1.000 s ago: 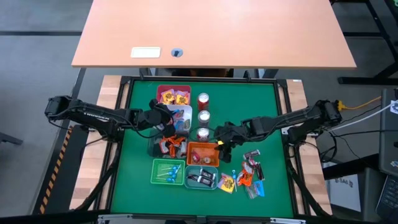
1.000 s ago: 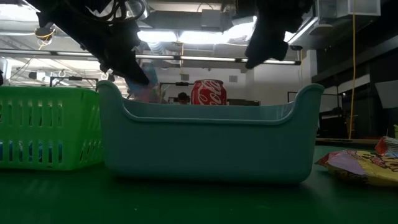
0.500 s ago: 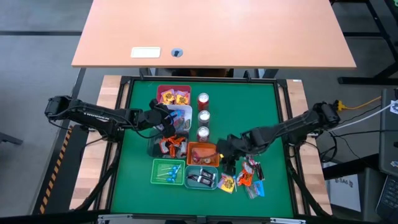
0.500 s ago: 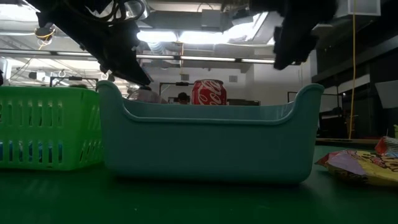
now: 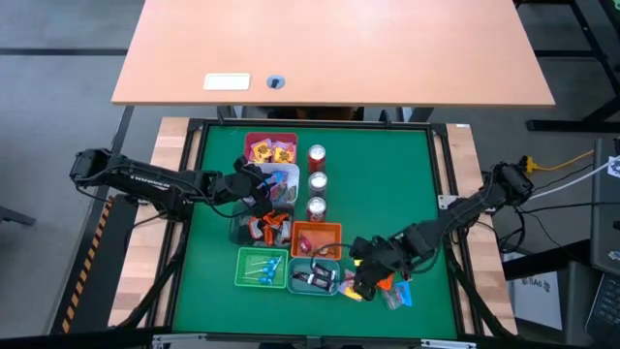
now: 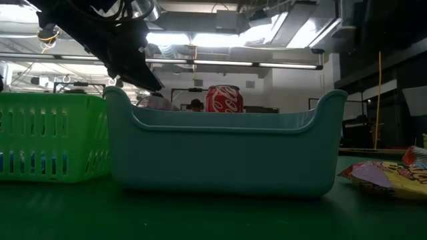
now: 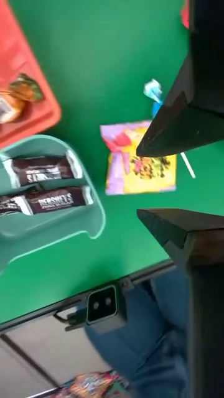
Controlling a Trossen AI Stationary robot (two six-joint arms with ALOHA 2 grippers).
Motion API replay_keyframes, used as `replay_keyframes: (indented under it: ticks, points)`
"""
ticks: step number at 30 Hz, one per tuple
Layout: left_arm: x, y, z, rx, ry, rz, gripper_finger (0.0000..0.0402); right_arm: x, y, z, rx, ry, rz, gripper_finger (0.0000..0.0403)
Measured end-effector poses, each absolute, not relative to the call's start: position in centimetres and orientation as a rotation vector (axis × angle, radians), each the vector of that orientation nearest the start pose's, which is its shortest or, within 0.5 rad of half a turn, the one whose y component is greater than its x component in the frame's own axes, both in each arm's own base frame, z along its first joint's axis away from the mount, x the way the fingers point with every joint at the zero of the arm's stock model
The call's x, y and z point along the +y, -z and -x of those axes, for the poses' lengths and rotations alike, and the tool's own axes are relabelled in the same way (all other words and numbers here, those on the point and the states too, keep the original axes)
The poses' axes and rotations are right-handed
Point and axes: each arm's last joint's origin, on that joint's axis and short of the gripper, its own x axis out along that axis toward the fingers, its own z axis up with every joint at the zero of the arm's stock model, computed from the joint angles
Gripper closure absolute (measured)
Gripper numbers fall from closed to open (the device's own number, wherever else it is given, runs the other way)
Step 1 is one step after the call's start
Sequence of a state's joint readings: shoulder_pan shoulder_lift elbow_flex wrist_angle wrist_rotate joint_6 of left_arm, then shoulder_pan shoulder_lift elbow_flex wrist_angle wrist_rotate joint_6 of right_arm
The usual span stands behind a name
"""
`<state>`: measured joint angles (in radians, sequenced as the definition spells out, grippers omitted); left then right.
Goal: Sort candy
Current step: Put the blue candy into the green bin
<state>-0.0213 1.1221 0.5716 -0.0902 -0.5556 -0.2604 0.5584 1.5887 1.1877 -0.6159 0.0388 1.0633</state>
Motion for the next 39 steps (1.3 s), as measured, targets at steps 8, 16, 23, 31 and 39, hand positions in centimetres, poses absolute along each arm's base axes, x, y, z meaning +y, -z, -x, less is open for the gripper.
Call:
replay_keyframes:
  ticks: [8,16,23,31,39]
  points:
    - [1.0,-20.9,-22.0,0.548,-0.59,0.061,0.0287,19.4,-24.5,-26.1,1.084,0.183,-0.776,0.026]
    - [1.0,-20.9,-22.0,0.549,-0.589,0.061,0.0287,20.8,-22.1,-26.1,1.144,0.272,-0.798,0.026]
    - [1.0,-20.9,-22.0,0.549,-0.589,0.061,0.0287,21.5,-19.3,-26.7,1.254,0.317,-0.795,0.026]
    - [1.0,-20.9,-22.0,0.549,-0.589,0.061,0.0287,21.9,-17.2,-27.0,1.331,0.359,-0.803,0.026]
    - [1.0,-20.9,-22.0,0.549,-0.589,0.06,0.0287,22.1,-16.1,-27.2,1.364,0.377,-0.789,0.026]
